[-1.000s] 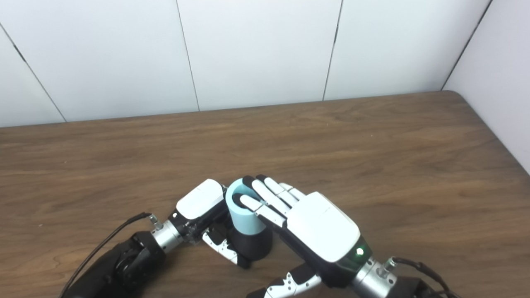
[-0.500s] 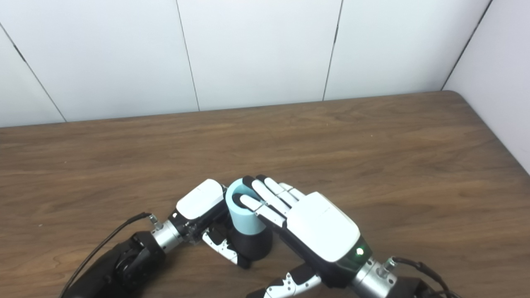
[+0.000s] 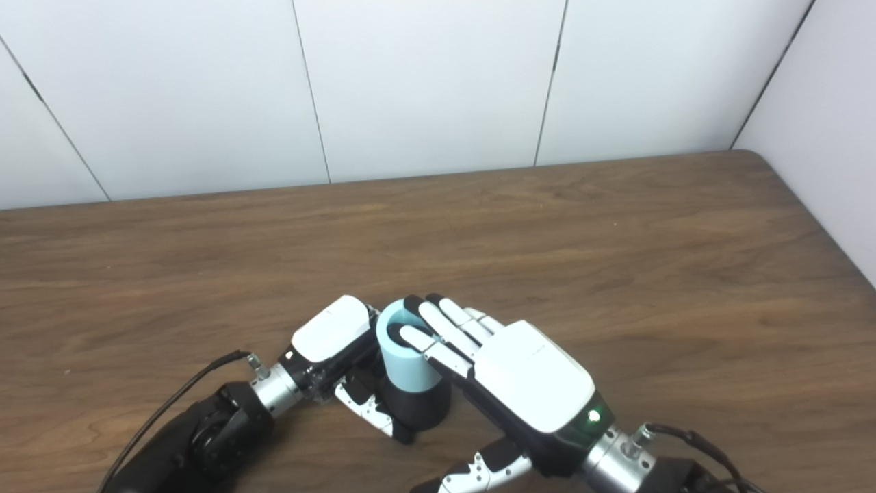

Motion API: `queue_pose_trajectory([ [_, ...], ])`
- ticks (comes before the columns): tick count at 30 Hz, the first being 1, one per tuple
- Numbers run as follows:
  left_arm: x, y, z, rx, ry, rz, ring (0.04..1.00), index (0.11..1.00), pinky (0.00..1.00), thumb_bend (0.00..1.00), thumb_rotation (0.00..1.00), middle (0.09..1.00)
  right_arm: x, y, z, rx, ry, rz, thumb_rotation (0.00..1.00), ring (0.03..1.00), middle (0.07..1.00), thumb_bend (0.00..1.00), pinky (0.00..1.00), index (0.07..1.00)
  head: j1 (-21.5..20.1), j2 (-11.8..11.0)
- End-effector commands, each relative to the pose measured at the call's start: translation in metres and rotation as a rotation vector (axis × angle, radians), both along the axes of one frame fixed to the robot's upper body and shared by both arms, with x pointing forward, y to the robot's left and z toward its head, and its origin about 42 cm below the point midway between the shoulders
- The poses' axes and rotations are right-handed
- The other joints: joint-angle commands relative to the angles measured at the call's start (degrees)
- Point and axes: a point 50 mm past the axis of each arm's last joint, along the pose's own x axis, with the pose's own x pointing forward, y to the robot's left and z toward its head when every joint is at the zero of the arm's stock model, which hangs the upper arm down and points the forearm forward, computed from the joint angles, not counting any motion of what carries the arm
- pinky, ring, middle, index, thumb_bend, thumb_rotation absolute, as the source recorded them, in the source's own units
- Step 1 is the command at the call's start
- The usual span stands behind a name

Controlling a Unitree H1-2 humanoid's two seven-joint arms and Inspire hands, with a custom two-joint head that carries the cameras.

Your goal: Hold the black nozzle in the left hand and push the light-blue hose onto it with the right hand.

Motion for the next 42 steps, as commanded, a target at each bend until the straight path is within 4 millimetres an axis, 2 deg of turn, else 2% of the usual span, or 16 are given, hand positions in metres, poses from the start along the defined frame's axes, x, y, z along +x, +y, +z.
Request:
queue_pose_trajectory([
  [1, -0.033, 0.023, -0.076, 0.291, 0.270, 0.023, 0.202, 0.485, 0.16, 0.52, 0.00, 0.471, -0.015, -0.005, -0.046, -0.209, 0.349, 0.078, 0.92, 0.977, 0.968, 0.74, 0.89, 0.899, 0.0, 0.0],
  [9, -0.033, 0.023, -0.075, 0.297, 0.268, 0.024, 0.209, 0.485, 0.16, 0.52, 0.00, 0.471, -0.015, -0.004, -0.046, -0.206, 0.323, 0.082, 0.91, 0.962, 0.954, 0.74, 0.88, 0.881, 0.0, -0.1],
  [13, -0.034, 0.023, -0.076, 0.294, 0.266, 0.023, 0.210, 0.485, 0.16, 0.52, 0.00, 0.471, -0.014, -0.004, -0.043, -0.094, 0.212, 0.060, 0.86, 0.961, 0.971, 0.76, 0.85, 0.913, 0.0, -0.1],
  [16, -0.034, 0.023, -0.076, 0.285, 0.269, 0.024, 0.206, 0.485, 0.16, 0.52, 0.00, 0.471, -0.011, -0.002, -0.035, -0.005, 0.110, 0.062, 0.91, 0.994, 0.997, 0.77, 0.89, 0.984, 0.0, -0.1],
  [21, -0.033, 0.023, -0.077, 0.286, 0.270, 0.023, 0.209, 0.485, 0.16, 0.52, 0.00, 0.471, -0.002, 0.003, -0.027, 0.075, -0.024, 0.072, 0.92, 1.000, 1.000, 0.77, 0.95, 1.000, 0.0, -0.6],
  [25, -0.032, 0.022, -0.078, 0.285, 0.274, 0.022, 0.205, 0.485, 0.16, 0.52, 0.00, 0.471, 0.004, 0.003, -0.026, 0.097, -0.060, 0.060, 0.95, 1.000, 1.000, 0.78, 1.00, 1.000, 0.1, -0.8],
  [34, -0.032, 0.021, -0.078, 0.296, 0.267, 0.020, 0.204, 0.485, 0.16, 0.52, 0.00, 0.471, 0.008, 0.002, -0.020, 0.161, -0.086, 0.036, 0.98, 1.000, 1.000, 0.82, 1.00, 1.000, 0.2, -1.0],
  [38, -0.032, 0.021, -0.078, 0.296, 0.268, 0.021, 0.203, 0.485, 0.15, 0.52, 0.00, 0.471, 0.007, 0.002, -0.019, 0.196, -0.105, 0.043, 0.97, 1.000, 1.000, 0.82, 1.00, 1.000, 0.1, -1.0],
  [42, -0.032, 0.023, -0.078, 0.287, 0.278, 0.029, 0.196, 0.485, 0.15, 0.52, 0.00, 0.471, 0.007, 0.000, -0.025, 0.298, -0.147, 0.043, 0.89, 1.000, 1.000, 0.84, 0.98, 1.000, 0.0, -1.0],
])
